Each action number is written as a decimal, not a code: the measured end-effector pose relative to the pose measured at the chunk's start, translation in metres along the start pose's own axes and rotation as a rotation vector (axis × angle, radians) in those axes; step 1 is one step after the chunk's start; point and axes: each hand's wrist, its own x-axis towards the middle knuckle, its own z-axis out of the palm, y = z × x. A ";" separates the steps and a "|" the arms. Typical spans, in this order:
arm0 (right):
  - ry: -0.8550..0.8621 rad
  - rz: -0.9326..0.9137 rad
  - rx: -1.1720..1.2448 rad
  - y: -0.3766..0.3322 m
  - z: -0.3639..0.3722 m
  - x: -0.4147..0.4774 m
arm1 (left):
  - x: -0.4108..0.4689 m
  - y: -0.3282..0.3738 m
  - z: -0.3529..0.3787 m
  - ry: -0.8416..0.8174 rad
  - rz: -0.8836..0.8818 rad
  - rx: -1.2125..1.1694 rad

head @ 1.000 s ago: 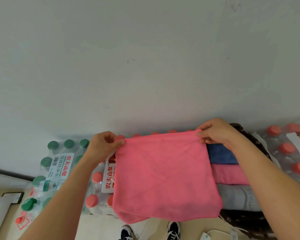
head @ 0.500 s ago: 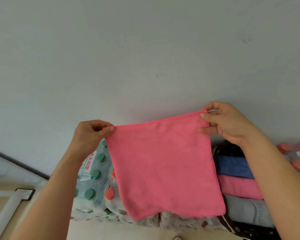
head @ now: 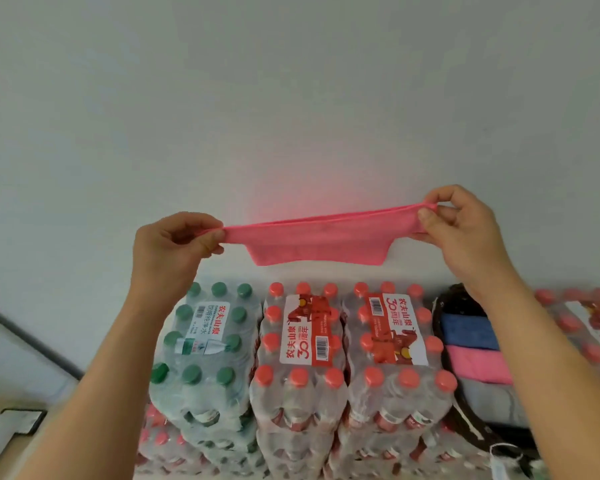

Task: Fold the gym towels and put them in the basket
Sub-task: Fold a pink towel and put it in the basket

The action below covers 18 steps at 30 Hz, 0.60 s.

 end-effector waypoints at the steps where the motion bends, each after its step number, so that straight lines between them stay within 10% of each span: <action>1: -0.019 0.036 -0.044 0.012 0.002 -0.017 | -0.013 -0.014 -0.005 -0.060 -0.056 0.010; 8: -0.087 0.280 -0.364 0.122 0.019 -0.137 | -0.107 -0.121 -0.018 -0.588 -0.335 0.345; 18: -0.166 0.110 -0.670 0.147 0.023 -0.194 | -0.133 -0.149 -0.025 -0.795 -0.338 0.443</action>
